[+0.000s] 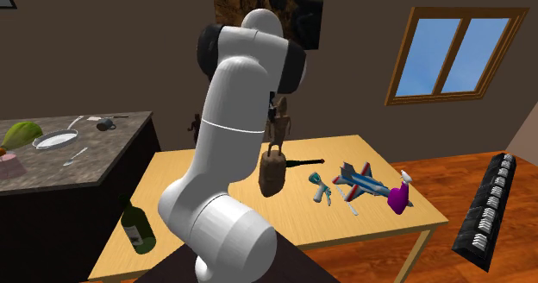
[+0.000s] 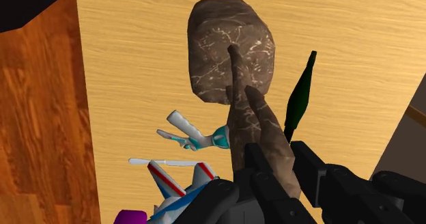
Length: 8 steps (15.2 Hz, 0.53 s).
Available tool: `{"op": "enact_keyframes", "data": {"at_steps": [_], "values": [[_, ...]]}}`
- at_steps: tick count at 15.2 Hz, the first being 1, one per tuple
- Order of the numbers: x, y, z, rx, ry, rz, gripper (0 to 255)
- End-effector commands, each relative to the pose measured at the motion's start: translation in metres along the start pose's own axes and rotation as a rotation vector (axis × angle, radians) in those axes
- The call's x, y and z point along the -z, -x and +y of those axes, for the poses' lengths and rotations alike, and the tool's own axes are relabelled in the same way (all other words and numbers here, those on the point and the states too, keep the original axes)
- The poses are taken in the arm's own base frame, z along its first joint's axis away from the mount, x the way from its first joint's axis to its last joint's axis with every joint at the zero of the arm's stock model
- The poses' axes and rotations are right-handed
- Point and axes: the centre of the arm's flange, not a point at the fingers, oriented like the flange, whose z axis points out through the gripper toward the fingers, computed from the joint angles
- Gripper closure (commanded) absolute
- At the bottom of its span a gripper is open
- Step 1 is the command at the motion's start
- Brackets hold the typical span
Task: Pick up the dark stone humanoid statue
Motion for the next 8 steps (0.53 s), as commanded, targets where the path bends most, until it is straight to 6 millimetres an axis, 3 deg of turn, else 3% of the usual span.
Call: {"op": "enact_keyframes", "data": {"at_steps": [1,6,8], "values": [[0.014,-0.002,-0.001,0.000,-0.004,0.003,255],[0.040,-0.007,-0.001,0.000,-0.004,0.003,255],[0.041,-0.008,-0.001,0.000,-0.004,0.003,255]]}}
